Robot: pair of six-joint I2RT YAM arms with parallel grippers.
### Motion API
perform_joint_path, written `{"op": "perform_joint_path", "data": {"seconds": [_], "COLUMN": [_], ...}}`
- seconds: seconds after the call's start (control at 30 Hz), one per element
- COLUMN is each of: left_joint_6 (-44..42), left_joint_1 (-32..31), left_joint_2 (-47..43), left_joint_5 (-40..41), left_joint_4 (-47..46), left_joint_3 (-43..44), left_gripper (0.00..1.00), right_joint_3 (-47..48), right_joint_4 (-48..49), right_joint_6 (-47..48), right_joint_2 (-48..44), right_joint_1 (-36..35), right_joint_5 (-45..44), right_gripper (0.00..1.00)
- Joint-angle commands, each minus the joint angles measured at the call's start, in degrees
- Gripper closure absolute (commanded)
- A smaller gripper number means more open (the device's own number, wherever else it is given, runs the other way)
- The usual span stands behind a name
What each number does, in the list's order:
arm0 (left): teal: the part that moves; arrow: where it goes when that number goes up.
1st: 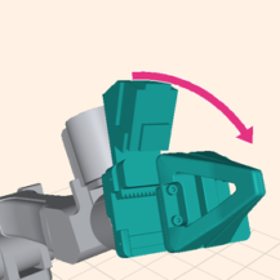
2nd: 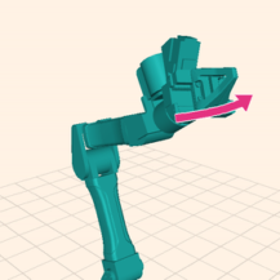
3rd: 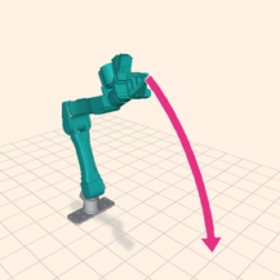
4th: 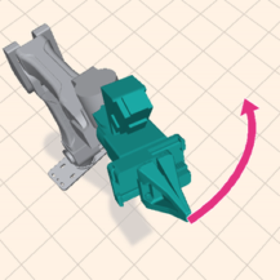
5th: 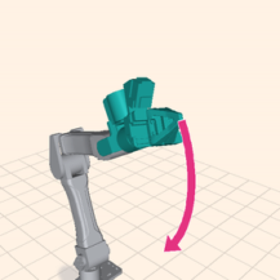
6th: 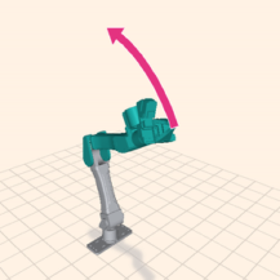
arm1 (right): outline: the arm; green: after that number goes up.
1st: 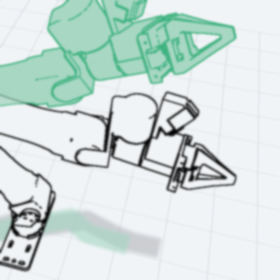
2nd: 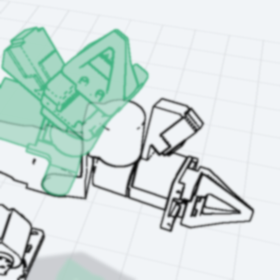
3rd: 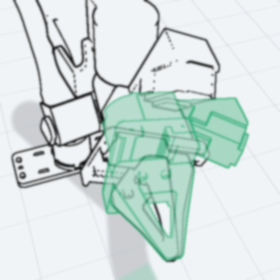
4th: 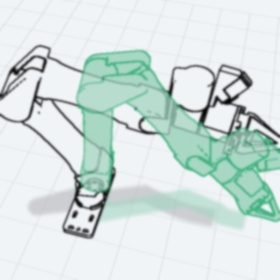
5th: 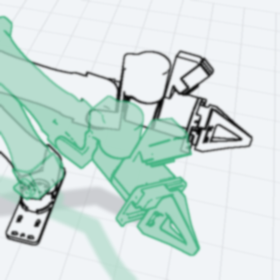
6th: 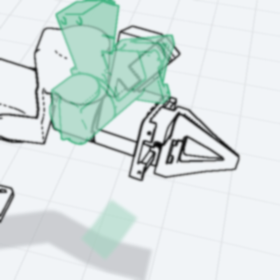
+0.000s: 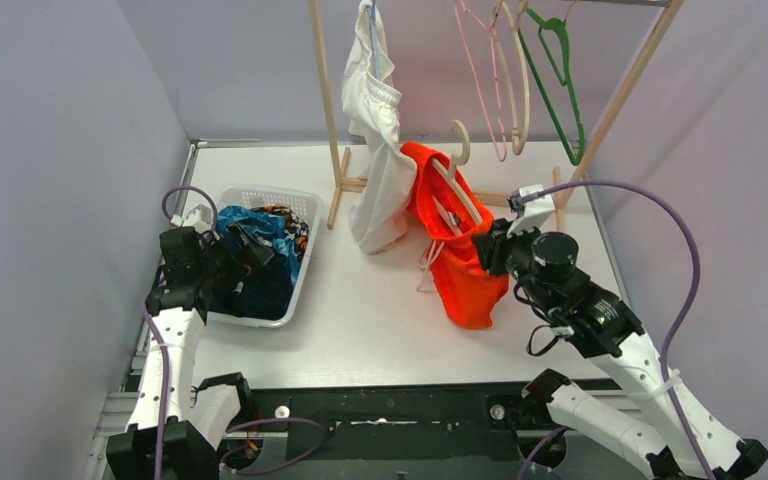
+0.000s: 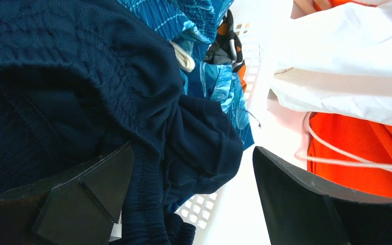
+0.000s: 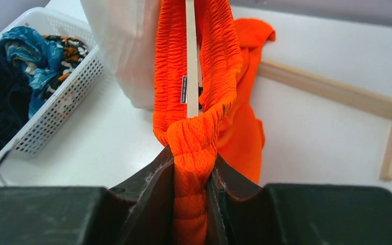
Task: Remove the shorts from the hanger
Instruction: Pick up the hanger from the clothes rod, then remove the shorts from the hanger.
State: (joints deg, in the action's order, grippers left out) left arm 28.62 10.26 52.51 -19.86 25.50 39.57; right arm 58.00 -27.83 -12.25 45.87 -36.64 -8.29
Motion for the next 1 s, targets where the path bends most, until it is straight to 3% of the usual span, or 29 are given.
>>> {"op": "perform_joint_path", "data": {"seconds": [0.0,0.17,0.27,0.47,0.6,0.7,0.87,0.97], "left_joint_6": [-2.4,0.3,1.0,0.6,1.3,1.2,2.2,2.3], "left_joint_1": [0.1,-0.4,-2.7,-13.7,-18.9,-20.2,-21.0,-21.8], "left_joint_2": [0.0,0.1,1.2,2.1,1.3,0.5,0.2,-0.9], "left_joint_5": [-1.0,-9.4,-10.3,-5.2,-2.7,-2.4,-1.8,-1.7], "left_joint_4": [2.1,2.0,2.8,4.4,4.2,3.5,3.2,4.4], "left_joint_3": [3.8,5.0,6.4,10.3,11.9,12.5,15.4,17.5], "left_gripper": [0.12,0.14,0.17,0.17,0.16,0.16,0.16,0.16], "right_joint_3": [-4.7,-10.7,-10.2,-6.2,-0.2,4.6,7.5,6.7], "right_joint_4": [-1.3,-9.0,-13.3,-17.2,-23.5,-27.7,-26.8,-22.8], "right_joint_6": [-12.0,-22.1,-24.0,-21.7,-20.4,-18.6,-15.4,-13.4], "right_joint_2": [-8.1,-17.4,-20.4,-22.4,-20.5,-20.0,-18.4,-15.9], "right_joint_1": [-0.4,-0.4,-0.4,-0.5,-0.5,-0.5,-0.7,-0.6], "right_joint_5": [2.0,2.1,3.9,12.7,12.6,14.3,22.4,31.8], "right_gripper": [1.00,1.00,1.00,1.00,1.00,1.00,1.00,1.00]}}
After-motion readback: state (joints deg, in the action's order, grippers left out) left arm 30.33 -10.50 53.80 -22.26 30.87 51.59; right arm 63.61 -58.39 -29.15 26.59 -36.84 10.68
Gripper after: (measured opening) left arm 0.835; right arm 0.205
